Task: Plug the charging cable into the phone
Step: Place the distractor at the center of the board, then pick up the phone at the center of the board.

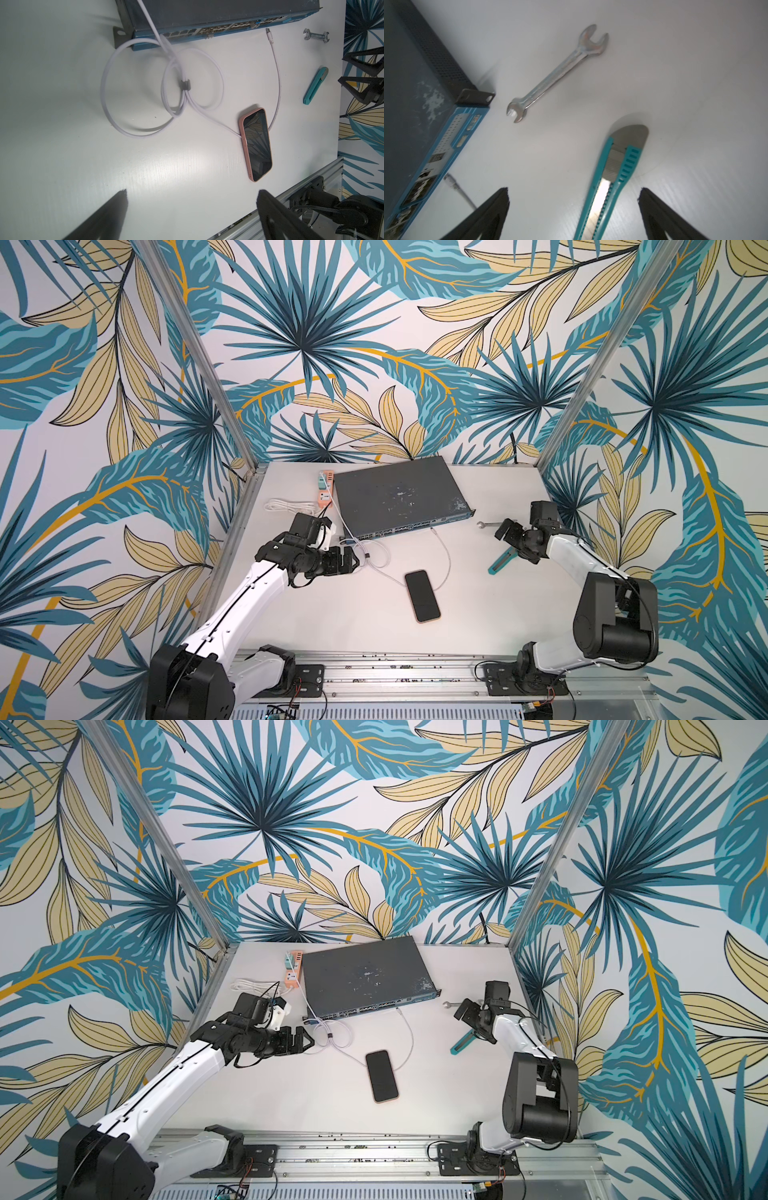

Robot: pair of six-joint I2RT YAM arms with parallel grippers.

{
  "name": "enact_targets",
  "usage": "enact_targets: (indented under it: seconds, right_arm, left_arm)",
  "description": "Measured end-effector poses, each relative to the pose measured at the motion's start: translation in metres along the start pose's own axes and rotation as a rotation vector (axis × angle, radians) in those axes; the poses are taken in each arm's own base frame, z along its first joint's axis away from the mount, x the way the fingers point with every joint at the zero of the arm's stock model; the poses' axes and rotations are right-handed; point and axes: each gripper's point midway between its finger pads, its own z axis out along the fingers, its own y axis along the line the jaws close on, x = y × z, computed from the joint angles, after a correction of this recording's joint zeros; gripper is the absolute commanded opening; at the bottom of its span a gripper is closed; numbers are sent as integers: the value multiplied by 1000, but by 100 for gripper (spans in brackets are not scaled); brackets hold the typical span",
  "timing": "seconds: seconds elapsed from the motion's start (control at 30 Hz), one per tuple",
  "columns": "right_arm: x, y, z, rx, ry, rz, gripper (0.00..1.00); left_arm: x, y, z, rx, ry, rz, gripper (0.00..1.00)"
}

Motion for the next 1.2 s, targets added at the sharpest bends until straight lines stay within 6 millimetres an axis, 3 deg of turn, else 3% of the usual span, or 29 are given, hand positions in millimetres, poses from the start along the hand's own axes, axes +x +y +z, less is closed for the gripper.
enact_targets:
  seconds: [0.1, 0.2, 0.3, 0.47, 0.63, 0.77, 0.97, 1.2]
  right_arm:
    - [9, 38, -13, -61, 30, -99, 100]
    - [32, 82, -25, -132, 78, -216, 100]
    - [75, 121, -34, -188, 153, -348, 100]
    - [145, 159, -39, -229, 272, -519, 99]
    - [197, 173, -32, -214, 356, -602, 100]
    - [225, 176, -28, -192, 393, -639, 100]
    - [241, 175, -26, -167, 398, -667, 100]
    - [248, 159, -21, -114, 401, -663, 99]
  left_arm:
    - [0, -1, 0, 4, 0, 4, 100]
    - [-1, -2, 0, 12, -4, 7, 100]
    - [-2, -4, 0, 23, -7, 9, 100]
    - [-2, -7, -1, 36, -7, 10, 100]
    - [-2, -9, -4, 45, -18, 9, 100]
    - [-3, -10, -6, 48, -24, 12, 100]
    - [-2, -11, -6, 51, -24, 11, 100]
    - [2, -9, -4, 55, -13, -1, 100]
